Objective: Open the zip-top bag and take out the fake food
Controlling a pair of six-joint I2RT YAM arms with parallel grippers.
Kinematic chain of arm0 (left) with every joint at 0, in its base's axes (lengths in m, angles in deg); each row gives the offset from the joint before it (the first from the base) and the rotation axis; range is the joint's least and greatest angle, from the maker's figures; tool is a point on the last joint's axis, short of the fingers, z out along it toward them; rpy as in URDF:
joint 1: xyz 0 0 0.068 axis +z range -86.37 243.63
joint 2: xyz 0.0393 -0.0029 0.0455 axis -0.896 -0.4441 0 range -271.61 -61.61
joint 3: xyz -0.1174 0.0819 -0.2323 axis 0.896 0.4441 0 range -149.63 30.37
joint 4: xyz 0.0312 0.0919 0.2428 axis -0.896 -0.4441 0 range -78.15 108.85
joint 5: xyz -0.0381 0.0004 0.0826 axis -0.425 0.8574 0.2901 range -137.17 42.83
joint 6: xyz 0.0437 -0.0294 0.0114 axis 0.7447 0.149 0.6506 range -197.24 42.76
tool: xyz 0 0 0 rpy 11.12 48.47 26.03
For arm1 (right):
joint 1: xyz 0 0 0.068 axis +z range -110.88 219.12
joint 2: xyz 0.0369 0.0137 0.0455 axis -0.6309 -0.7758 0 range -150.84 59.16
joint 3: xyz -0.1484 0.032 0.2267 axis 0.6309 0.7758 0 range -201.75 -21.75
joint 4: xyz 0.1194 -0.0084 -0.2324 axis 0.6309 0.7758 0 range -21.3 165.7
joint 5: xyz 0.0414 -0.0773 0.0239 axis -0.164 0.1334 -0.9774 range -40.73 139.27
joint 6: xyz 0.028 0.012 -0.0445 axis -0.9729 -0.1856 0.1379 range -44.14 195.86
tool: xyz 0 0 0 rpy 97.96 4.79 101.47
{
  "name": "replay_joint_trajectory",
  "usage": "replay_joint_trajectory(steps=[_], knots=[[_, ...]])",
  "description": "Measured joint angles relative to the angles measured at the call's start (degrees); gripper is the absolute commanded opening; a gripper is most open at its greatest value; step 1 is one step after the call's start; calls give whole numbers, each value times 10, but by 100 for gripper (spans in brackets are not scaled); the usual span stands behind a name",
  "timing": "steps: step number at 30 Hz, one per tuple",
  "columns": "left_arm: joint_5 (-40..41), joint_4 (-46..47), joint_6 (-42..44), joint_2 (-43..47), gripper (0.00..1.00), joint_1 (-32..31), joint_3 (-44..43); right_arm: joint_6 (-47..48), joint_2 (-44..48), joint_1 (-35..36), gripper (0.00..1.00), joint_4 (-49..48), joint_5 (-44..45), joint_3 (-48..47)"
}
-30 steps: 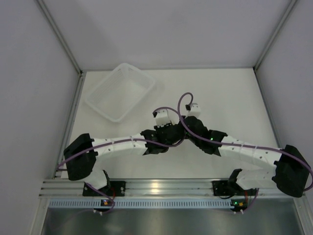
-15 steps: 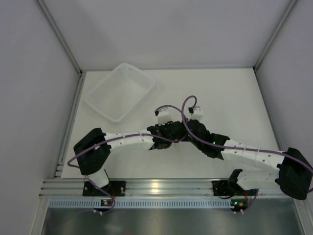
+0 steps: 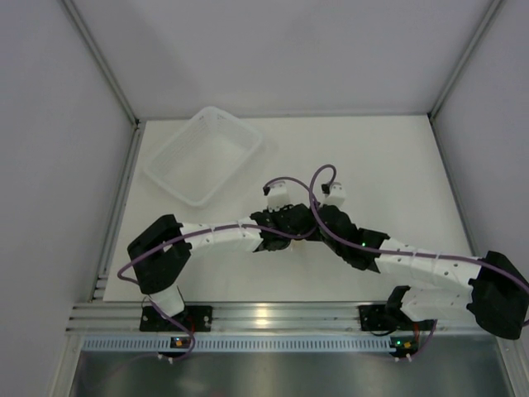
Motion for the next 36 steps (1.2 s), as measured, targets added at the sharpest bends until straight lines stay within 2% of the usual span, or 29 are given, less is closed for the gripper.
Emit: replay_joint_trajectory(steps=[5,10,17,18,21,36], knots=[[-12,2,0,-12,31,1,0,-1,7,-1,0,-3,0,16],[-15,6,1,-24,32,1,-5,-3,10,-5,0,-4,1,24],[-14,10,7,-33,13,2,-15,-5,17,-10,0,-5,7,29],[-14,10,8,-33,6,2,-16,-5,18,-10,0,-5,7,29],[-16,10,11,-35,0,2,-17,-6,21,-10,0,-5,7,31],[-30,4,17,-35,0,1,-17,6,14,-10,0,-5,17,32]])
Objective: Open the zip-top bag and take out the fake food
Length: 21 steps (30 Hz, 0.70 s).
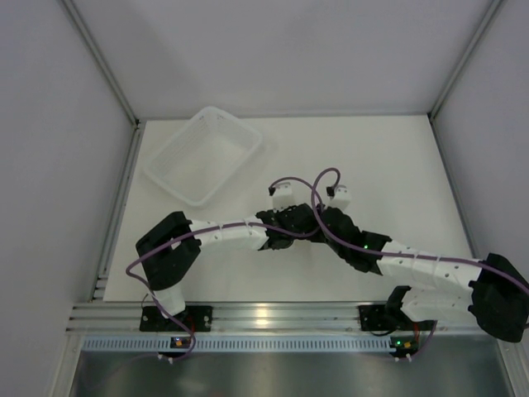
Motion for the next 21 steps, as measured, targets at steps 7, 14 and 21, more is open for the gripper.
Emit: replay_joint_trajectory(steps=[7,14,21], knots=[[14,-2,12,12,0,-19,1,28,-11,-12,0,1,-8,-11],[27,1,11,40,1,-41,14,61,-27,-17,0,5,-20,-36],[55,2,9,57,16,-33,23,63,-23,-17,0,2,-50,-34]])
